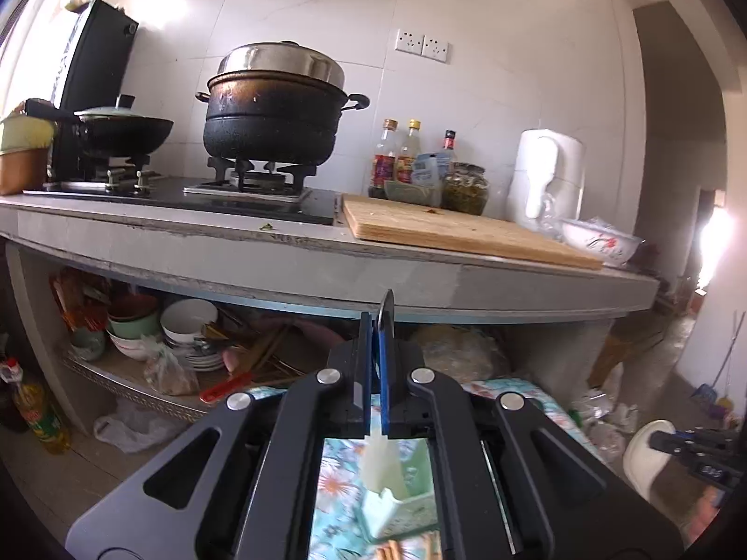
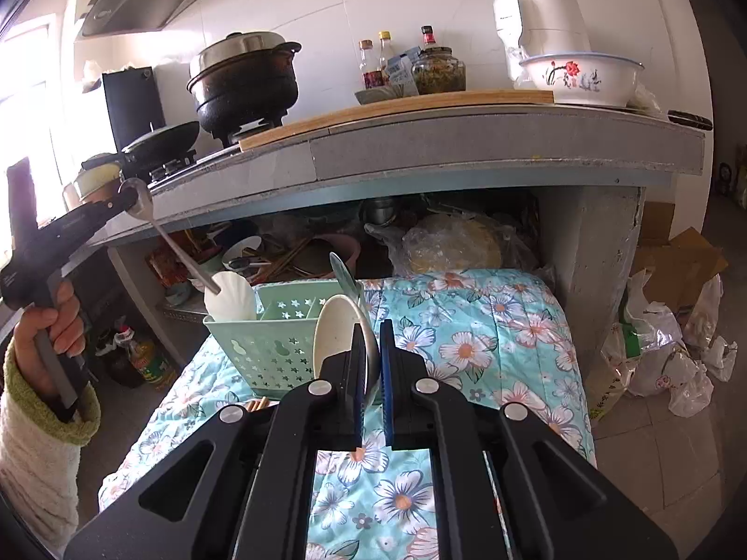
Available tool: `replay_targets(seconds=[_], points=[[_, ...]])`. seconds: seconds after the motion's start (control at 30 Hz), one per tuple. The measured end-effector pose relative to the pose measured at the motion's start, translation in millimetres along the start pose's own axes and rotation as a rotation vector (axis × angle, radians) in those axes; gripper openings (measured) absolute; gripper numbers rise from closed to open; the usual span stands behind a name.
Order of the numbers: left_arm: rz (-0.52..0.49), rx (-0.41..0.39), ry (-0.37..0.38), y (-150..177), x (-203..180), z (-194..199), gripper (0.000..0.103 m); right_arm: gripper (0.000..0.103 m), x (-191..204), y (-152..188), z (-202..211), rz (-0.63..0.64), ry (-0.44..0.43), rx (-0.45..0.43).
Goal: Organize utensils
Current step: 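Drop the spoon into the green holder with the left gripper while the right drops the ladle in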
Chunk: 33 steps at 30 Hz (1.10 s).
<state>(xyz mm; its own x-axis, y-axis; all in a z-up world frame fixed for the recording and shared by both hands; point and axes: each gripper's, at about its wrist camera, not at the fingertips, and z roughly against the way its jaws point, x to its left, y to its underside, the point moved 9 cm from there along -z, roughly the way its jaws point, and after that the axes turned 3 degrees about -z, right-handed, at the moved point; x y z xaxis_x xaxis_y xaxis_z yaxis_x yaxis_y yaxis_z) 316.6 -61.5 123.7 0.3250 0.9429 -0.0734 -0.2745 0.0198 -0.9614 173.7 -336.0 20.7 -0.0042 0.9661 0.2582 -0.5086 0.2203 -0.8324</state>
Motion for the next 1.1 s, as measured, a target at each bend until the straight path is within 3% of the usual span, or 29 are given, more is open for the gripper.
replay_targets(seconds=[0.23, 0.37, 0.53, 0.73, 0.87, 1.1], points=[[-0.033, 0.051, -0.018, 37, 1, -38, 0.002, 0.006, -1, 8, -13, 0.001, 0.0, 0.035], [-0.026, 0.096, 0.033, 60, -6, -51, 0.002, 0.006, -3, 12, -18, 0.001, 0.004, 0.051], [0.021, 0.182, 0.148, 85, -16, -60, 0.004, 0.006, -5, 14, -23, -0.007, 0.007, 0.063], [0.102, 0.193, 0.245, 90, -15, -51, 0.029, 0.006, -5, 12, -24, -0.007, 0.011, 0.06], [0.13, 0.166, 0.264, 87, -10, -36, 0.038, 0.006, -3, 2, -21, -0.007, 0.012, 0.036], [0.145, 0.168, 0.269, 99, -2, 0, 0.058, 0.006, 7, -51, -14, 0.006, 0.011, -0.098]])
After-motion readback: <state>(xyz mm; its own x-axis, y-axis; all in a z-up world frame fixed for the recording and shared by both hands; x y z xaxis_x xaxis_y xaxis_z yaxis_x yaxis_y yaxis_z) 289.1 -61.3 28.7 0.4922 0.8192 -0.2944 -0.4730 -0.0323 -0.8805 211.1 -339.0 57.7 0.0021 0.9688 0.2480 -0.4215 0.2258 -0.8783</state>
